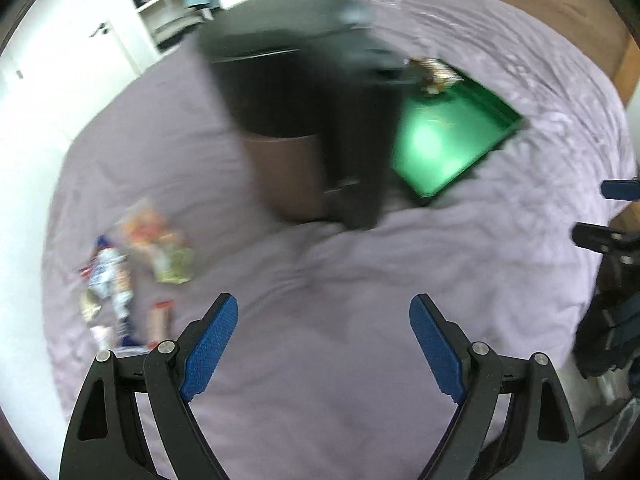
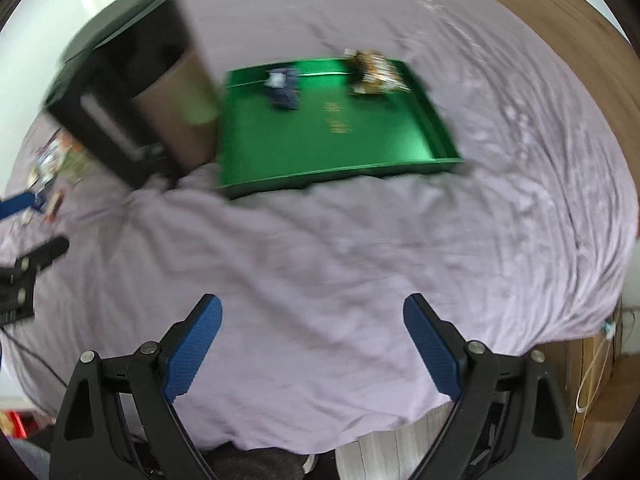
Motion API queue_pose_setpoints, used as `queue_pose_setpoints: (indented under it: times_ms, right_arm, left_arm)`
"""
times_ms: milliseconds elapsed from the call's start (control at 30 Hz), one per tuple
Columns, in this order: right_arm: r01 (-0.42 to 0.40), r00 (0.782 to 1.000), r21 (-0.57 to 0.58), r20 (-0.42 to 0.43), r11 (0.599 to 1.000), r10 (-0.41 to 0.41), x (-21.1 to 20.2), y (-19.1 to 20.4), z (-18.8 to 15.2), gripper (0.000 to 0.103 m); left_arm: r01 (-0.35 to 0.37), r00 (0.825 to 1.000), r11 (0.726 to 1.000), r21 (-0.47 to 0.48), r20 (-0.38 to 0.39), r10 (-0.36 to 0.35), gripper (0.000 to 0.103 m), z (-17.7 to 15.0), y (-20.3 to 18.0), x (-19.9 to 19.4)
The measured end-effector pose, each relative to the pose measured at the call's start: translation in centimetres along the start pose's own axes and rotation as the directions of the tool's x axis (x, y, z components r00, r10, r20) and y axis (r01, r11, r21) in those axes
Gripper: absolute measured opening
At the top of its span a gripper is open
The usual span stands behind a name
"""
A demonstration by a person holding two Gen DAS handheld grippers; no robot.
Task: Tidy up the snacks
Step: 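Withdraw both open grippers from the tray back toward the snack pile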
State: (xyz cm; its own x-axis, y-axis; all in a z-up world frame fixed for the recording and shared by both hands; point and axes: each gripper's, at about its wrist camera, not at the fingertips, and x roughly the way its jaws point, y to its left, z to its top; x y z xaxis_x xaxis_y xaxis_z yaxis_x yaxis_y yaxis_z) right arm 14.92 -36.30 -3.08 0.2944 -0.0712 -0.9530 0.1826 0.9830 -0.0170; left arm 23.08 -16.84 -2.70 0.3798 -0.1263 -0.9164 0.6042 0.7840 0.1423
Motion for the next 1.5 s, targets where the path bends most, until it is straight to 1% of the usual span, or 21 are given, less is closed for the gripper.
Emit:
queue_pose_setpoints:
  times_ms: [33,200,367,533,667,900,1033,1167,1333,1500]
  right_arm:
    - [-0.024,1.000,-0.034,-0.001,0.999,0.024,-0.2,1.5,0.3,0.103]
    - [-0.079,0.997,-0.155,-0.008,0.985,0.079,-0.9,6.2,1.1,0.103]
    - [-0.127,0.992,-0.290,-0.016,0.949,0.127,-2.1,11.7,1.9,0.103]
    - [-0.147,0.988,-0.393,-0.014,0.908,0.154,-3.1,15.8,2.7,0.103]
    - [-0.154,0.986,-0.453,-0.014,0.878,0.166,-3.7,18.5,3.4,0.103]
    - [-0.171,0.984,-0.508,-0.043,0.844,0.173,-3.0,22.0,3.9,0.103]
    - [-0.195,0.980,-0.515,-0.064,0.834,0.189,-2.6,23.7,4.2,0.103]
    - [-0.203,0.978,-0.533,-0.069,0.821,0.196,-2.3,25.6,4.7,0.103]
    - [-0.226,0.972,-0.513,-0.065,0.828,0.225,-2.2,27.5,6.1,0.103]
    - [-0.241,0.969,-0.503,-0.073,0.830,0.237,-1.5,29.3,6.7,0.103]
  left_arm:
    - [-0.019,1.000,1.000,-0.014,-0.003,0.019,0.084,-0.6,1.4,-0.2]
    - [-0.086,0.996,0.992,-0.092,-0.018,0.084,0.084,-3.1,7.2,-1.5]
    - [-0.138,0.990,0.974,-0.179,-0.026,0.136,0.084,-5.0,12.2,-3.2]
    - [-0.179,0.984,0.953,-0.244,-0.024,0.178,0.084,-6.8,15.7,-4.6]
    - [-0.202,0.979,0.933,-0.297,-0.031,0.202,0.084,-8.6,18.2,-5.3]
    - [-0.235,0.971,0.890,-0.390,-0.060,0.230,0.084,-11.9,21.3,-6.1]
    - [-0.243,0.969,0.865,-0.440,-0.076,0.234,0.084,-13.2,22.5,-6.1]
    - [-0.254,0.967,0.843,-0.475,-0.090,0.240,0.084,-14.2,23.0,-5.9]
    - [-0.259,0.965,0.826,-0.501,-0.106,0.239,0.084,-15.1,23.5,-5.5]
    - [-0.263,0.964,0.813,-0.520,-0.118,0.237,0.084,-15.7,24.2,-5.1]
